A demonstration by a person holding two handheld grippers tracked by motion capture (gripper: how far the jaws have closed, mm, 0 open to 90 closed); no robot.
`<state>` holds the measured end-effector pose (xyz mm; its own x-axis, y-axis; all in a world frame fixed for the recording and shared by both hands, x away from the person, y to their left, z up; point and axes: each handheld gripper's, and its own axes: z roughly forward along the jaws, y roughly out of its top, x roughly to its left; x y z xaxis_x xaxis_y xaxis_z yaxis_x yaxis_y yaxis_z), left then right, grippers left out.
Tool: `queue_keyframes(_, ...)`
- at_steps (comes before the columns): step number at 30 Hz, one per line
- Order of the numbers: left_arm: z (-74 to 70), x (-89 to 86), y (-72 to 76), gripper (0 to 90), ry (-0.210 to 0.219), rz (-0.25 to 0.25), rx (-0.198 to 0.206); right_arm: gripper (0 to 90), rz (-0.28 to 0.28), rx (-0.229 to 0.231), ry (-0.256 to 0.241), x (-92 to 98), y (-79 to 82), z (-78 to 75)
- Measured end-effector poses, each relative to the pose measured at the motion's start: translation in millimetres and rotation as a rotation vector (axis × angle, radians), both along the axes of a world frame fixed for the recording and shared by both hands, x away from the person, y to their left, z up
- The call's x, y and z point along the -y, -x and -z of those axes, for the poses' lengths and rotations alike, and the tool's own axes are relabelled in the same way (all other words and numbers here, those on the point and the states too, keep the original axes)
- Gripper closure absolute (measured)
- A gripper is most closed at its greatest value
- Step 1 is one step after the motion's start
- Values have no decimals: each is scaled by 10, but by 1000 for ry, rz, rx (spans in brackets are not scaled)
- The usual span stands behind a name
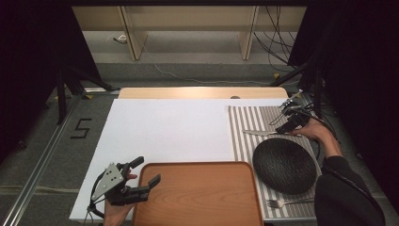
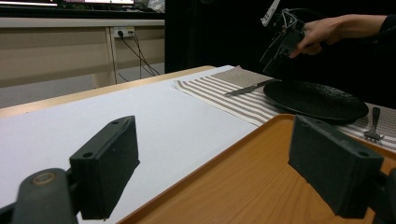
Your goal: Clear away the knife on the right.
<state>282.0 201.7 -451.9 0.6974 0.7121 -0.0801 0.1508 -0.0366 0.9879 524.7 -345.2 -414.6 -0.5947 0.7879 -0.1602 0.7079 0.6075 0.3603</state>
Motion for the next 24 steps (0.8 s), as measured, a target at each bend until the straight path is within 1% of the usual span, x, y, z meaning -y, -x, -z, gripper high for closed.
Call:
queue_keyframes(1,0,0,0,159,0,1,0,284,-2,-9,3,0,-9,9)
queue_keyframes(3,-1,3,2,158,-2,0,0,285,2,-22,24,-10,-27,25)
queue_keyframes(4,-1,4,3,159,-2,0,0,289,-6,-30,40,-5,-38,29)
queue_keyframes(7,2,5,1,159,-3,1,-2,292,5,-33,37,-1,-65,52)
queue_keyframes(9,6,5,-2,159,-1,-1,-4,294,1,-52,48,2,-80,78)
queue_keyframes(13,3,4,2,159,0,0,-3,299,0,-47,50,6,-96,109)
queue_keyframes(14,1,5,3,159,0,0,-2,301,0,-49,46,7,-101,115)
queue_keyframes(20,6,9,3,160,1,0,-4,308,5,-62,61,21,-134,163)
queue_keyframes(24,6,8,4,161,0,0,-4,310,5,-69,61,32,-144,175)
